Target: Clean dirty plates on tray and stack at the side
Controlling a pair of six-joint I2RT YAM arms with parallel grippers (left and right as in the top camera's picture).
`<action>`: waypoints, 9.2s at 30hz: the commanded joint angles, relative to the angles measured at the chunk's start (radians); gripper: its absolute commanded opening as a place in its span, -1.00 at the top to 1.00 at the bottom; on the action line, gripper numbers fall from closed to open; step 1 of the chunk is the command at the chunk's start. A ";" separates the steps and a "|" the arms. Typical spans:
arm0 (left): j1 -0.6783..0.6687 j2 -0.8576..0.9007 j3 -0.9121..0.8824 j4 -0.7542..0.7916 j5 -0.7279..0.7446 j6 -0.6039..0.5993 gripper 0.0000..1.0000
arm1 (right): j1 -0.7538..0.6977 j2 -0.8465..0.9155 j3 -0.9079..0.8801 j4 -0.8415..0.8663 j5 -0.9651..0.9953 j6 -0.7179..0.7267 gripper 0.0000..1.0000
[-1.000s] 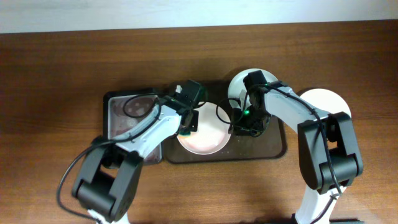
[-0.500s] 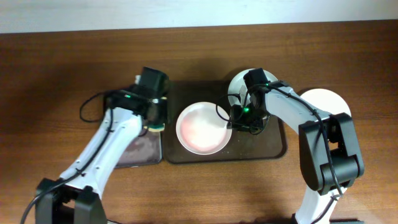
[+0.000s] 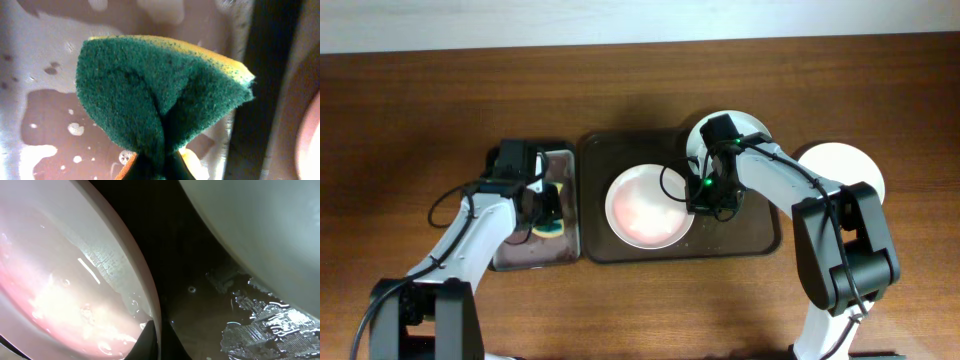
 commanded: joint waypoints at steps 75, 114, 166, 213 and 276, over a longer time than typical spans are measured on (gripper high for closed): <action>0.004 0.069 -0.010 -0.028 -0.001 0.073 1.00 | 0.300 -0.356 0.075 -0.102 1.041 -0.088 0.92; 0.005 0.178 0.148 0.047 -0.063 0.074 0.08 | 0.300 -0.356 0.075 -0.106 1.041 -0.088 0.92; 0.005 0.055 0.206 -0.169 -0.028 0.074 -0.98 | -0.701 -0.369 0.062 -0.114 0.384 0.140 0.92; 0.005 0.055 0.206 -0.173 -0.028 0.073 -0.95 | -0.365 -0.013 0.039 0.316 0.277 -0.179 0.40; 0.004 0.060 0.009 0.041 -0.017 0.073 0.42 | -0.145 -0.041 -0.020 0.084 0.131 0.088 0.40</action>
